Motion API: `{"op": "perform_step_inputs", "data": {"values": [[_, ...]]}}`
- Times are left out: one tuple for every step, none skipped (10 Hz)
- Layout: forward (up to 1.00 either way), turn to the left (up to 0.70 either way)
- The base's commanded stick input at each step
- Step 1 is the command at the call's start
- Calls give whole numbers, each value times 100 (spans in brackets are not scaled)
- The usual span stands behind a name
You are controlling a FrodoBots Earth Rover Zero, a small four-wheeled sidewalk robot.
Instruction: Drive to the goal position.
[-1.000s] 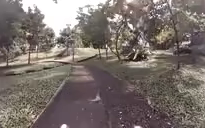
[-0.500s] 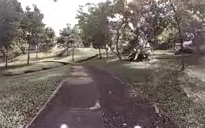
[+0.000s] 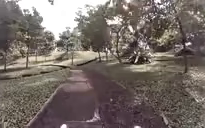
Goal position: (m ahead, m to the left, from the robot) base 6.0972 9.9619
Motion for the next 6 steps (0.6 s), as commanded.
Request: {"op": "perform_step_inputs", "data": {"values": [[50,0],[50,0],[50,0],[50,0],[50,0],[50,0]]}}
